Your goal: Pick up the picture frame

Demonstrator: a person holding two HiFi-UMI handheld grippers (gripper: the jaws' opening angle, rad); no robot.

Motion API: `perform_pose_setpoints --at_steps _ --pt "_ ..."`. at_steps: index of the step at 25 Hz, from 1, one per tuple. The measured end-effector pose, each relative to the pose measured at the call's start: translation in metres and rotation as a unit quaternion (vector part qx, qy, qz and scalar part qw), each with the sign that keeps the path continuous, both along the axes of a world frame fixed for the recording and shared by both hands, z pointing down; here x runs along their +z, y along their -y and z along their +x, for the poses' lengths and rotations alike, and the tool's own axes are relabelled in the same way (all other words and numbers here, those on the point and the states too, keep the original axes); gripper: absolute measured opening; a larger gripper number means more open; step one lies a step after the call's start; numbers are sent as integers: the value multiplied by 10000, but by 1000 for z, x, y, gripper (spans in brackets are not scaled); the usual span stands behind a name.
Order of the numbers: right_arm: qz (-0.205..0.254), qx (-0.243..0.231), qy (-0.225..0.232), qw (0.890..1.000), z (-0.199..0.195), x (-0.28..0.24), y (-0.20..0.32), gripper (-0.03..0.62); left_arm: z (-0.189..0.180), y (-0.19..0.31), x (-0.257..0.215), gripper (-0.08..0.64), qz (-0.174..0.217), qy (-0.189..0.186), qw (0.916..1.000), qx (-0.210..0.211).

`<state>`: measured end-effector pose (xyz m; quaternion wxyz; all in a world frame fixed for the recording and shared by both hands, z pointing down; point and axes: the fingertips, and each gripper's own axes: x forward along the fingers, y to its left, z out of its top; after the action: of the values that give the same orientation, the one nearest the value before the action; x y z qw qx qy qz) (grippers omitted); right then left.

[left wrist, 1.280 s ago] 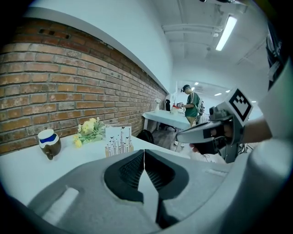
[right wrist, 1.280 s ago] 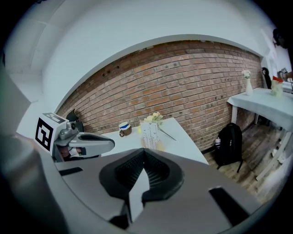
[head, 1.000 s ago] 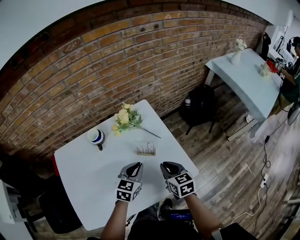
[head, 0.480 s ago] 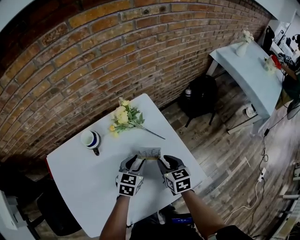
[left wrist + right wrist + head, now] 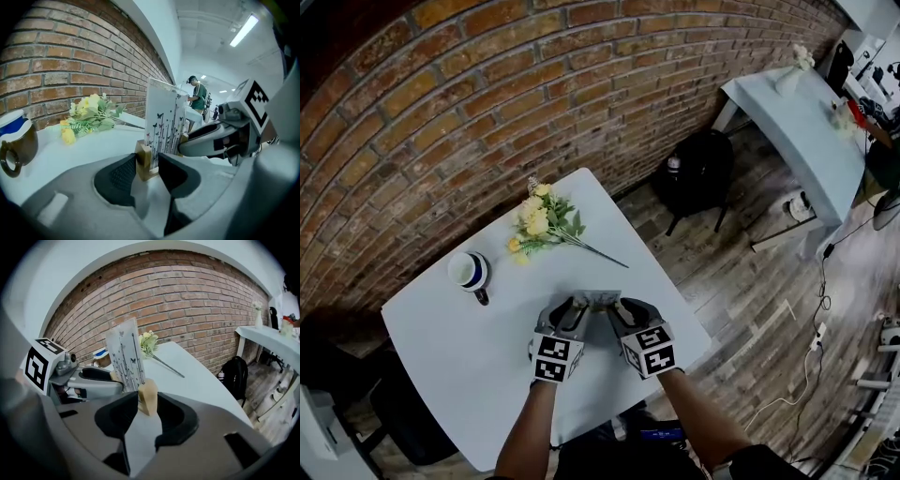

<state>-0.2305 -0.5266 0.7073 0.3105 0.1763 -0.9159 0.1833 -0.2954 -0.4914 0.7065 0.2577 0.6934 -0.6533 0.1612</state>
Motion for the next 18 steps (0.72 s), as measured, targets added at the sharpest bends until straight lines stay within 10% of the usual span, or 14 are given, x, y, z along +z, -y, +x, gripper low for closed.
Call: perform_pose_setpoints --at_steps 18 --pt "-67 -48 75 9999 20 -24 -4 95 22 -13 -30 115 6 208 9998 29"
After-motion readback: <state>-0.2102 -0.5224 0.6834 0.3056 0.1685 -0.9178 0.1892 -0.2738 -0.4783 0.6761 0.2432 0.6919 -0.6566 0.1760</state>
